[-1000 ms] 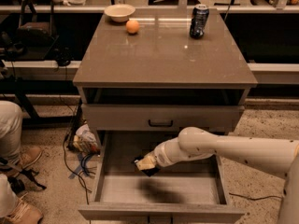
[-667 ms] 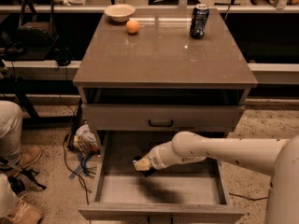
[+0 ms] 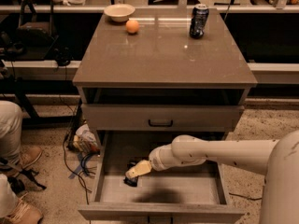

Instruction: Place rxbar blueberry into middle drawer

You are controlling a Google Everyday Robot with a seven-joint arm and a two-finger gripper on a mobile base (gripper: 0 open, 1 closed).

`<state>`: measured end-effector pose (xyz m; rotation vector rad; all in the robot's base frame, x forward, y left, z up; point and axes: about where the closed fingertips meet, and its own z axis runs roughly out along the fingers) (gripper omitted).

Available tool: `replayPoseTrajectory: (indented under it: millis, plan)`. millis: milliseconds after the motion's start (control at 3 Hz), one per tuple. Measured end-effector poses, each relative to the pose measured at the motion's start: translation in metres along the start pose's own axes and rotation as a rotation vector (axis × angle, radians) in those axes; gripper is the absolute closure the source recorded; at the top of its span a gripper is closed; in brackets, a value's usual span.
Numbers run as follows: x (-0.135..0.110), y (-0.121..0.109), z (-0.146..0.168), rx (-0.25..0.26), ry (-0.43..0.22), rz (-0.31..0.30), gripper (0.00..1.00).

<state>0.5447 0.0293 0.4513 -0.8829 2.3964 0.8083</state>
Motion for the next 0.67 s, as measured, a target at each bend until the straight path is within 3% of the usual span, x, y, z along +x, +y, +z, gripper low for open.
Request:
replayPoseTrajectory:
  millis: [333, 667]
  plan:
    - [0.011, -0.034, -0.030, 0.040, -0.039, 0.052, 0.00]
    - [0.039, -0.076, -0.074, 0.076, -0.096, 0.146, 0.00]
